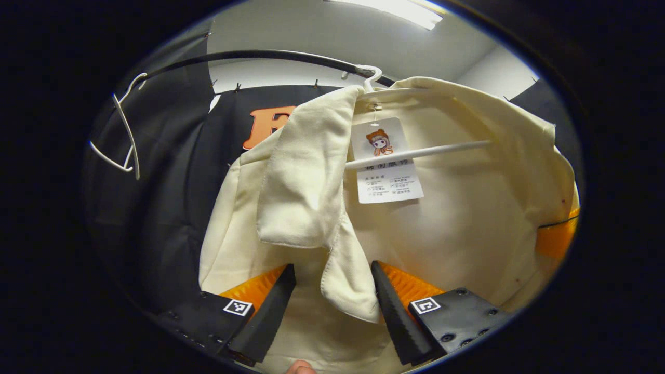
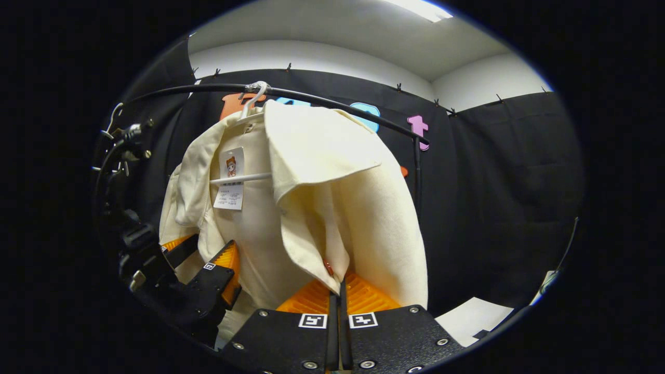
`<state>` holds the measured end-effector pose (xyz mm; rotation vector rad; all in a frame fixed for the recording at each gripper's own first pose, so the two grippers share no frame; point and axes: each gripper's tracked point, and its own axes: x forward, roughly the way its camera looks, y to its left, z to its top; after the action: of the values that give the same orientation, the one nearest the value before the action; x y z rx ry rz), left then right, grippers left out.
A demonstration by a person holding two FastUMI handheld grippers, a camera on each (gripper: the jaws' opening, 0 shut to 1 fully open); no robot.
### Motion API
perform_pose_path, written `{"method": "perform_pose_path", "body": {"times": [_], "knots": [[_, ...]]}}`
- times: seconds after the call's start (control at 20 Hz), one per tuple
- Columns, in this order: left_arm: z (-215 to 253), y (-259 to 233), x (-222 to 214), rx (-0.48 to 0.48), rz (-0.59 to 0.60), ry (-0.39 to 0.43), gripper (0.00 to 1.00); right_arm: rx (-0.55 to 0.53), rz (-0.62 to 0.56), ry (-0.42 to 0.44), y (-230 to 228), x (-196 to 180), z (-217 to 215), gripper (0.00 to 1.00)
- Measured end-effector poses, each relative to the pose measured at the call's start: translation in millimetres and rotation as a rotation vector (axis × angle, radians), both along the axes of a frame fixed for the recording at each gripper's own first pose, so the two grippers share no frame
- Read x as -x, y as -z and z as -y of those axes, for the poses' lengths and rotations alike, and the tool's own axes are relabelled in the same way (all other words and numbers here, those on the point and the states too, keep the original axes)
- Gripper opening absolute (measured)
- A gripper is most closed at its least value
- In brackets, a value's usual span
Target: Grasp the clothes on the hanger with both hands and then place them into the laundry hamper below.
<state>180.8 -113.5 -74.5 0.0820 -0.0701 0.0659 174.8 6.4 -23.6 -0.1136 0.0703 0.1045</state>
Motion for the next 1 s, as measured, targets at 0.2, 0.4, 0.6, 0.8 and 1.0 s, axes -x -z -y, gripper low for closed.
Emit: {"method": "perform_pose_path", "body": {"times": [0.2,0.4,0.6,0.8,1.0], "knots": [[-26.6,0.6,-1.7,-0.015,-0.016,0.017,0.92,-0.011,0.001,-0.006,-1.3,0.7,0.7,0.01],[-63.2,-11.6,4.7,-0.044,-0.011,0.016,0.28,-0.003,0.022,0.000,-8.9,6.5,0.0,0.01],[-94.9,-41.4,25.4,-0.040,-0.006,0.007,0.13,-0.044,0.063,0.031,-30.5,19.8,9.4,0.01],[-84.5,-51.4,55.1,-0.122,-0.067,0.072,0.11,-0.034,0.152,0.072,-63.3,37.6,22.1,0.01],[-79.9,-62.8,66.0,-0.195,-0.041,0.074,0.11,-0.002,0.178,0.087,-70.4,41.3,16.9,0.01]]}}
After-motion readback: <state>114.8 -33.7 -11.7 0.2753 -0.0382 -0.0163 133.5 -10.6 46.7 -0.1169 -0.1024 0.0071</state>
